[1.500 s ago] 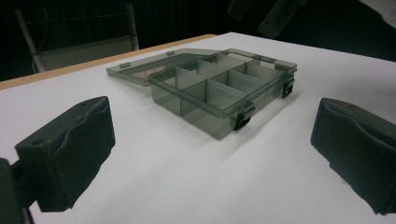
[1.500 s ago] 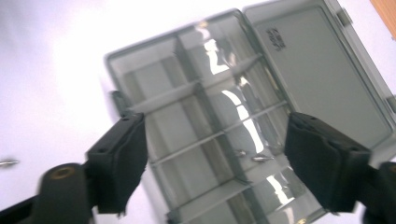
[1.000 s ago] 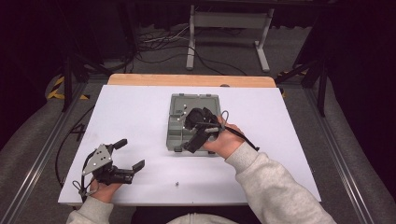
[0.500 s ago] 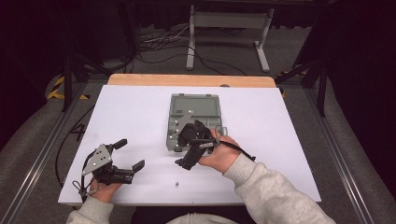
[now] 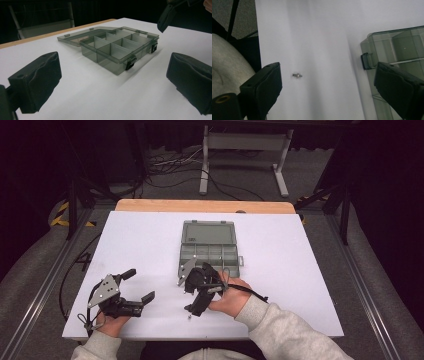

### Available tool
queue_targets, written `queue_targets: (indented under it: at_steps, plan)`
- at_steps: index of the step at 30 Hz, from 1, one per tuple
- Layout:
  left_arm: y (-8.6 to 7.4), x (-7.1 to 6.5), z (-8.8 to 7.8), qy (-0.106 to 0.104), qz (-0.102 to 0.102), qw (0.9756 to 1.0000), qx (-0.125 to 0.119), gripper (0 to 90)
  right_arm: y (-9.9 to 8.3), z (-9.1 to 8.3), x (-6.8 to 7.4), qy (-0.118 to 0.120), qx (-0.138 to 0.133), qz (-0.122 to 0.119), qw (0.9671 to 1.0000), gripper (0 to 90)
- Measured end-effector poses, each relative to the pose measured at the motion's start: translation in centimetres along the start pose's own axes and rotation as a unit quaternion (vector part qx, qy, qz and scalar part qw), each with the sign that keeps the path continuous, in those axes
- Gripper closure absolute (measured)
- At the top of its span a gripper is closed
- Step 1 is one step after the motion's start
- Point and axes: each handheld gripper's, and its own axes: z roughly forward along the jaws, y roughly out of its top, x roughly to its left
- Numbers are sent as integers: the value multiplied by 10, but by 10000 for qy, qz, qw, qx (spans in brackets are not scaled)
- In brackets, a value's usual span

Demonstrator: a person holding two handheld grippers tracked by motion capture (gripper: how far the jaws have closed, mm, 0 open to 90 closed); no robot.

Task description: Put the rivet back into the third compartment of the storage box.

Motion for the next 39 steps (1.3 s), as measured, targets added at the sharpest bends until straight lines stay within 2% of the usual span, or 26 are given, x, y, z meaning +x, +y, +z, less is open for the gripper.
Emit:
queue_targets:
  at_steps: [26,32,35,39]
  plan:
    - [0,0,0,-9,25,10000,-1,3,-8,55,22,496,500,-193,9973,103]
    - [0,0,0,-9,6,10000,3,3,-9,62,26,545,577,-200,9966,178]
    - [0,0,0,-14,36,10000,7,3,-10,67,26,593,612,-259,9960,247]
    - [0,0,0,-7,14,10000,1,3,-10,69,29,683,703,-267,9948,393]
